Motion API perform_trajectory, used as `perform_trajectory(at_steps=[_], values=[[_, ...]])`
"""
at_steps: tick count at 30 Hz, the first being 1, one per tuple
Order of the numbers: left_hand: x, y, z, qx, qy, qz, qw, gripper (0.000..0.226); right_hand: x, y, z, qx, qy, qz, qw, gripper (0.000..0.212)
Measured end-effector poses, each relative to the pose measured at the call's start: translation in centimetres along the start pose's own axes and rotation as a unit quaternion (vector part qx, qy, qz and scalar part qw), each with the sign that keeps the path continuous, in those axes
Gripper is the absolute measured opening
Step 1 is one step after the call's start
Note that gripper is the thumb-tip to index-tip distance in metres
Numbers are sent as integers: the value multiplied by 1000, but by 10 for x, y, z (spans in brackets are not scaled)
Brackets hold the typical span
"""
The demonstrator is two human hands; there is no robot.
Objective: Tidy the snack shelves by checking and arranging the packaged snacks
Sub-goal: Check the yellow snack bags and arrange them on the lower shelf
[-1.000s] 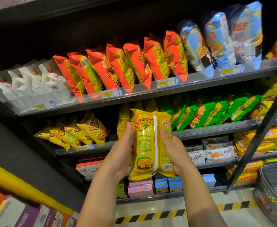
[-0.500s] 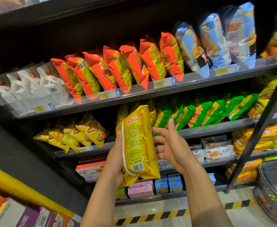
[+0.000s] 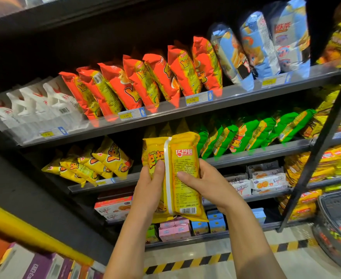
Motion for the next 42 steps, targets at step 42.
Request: perform_trajectory(at_steps=[42], values=[[3, -12, 5, 69, -16, -28, 997, 49, -11, 26, 20, -252, 136, -24, 958, 61]])
Point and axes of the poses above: each hand's wrist, its own x-axis away from the middle knuckle, its own y-axis out of the palm, z = x × y, the point moved 10 cm from there along -x, towards the middle knuckle
